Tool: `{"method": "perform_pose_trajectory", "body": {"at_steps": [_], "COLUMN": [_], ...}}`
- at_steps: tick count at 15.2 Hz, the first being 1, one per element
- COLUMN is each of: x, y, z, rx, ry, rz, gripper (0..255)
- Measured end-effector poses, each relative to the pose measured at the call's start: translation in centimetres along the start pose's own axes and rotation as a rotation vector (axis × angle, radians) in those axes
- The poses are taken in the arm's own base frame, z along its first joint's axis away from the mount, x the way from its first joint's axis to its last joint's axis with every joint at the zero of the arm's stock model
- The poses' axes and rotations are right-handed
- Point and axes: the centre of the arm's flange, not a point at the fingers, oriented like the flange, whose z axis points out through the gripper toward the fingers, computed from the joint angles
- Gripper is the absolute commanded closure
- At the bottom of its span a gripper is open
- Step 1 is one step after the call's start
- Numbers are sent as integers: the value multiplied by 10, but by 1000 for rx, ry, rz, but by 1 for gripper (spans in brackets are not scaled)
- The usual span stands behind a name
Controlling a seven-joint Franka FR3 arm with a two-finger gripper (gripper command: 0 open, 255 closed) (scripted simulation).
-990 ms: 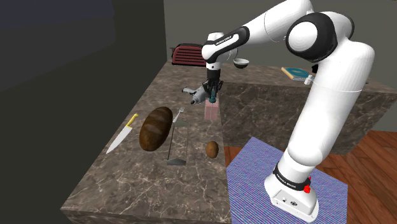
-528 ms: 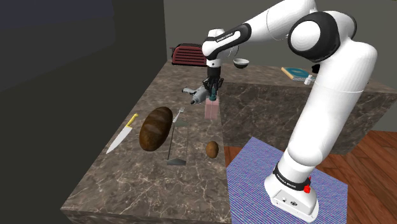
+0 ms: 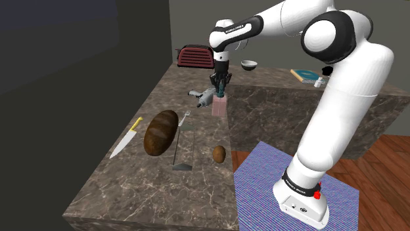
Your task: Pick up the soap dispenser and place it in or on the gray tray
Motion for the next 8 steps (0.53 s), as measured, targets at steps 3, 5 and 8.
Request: {"method": "perform_pose_trajectory", "body": {"at_steps": [3,5,8], "x": [-2,-4,-5], "y": [0,0,-1], "z": [-16,-25,-41], "rx": [0,0,0], "ry": [0,0,0], "rz": [0,0,0], "gripper": [255,255,255]}}
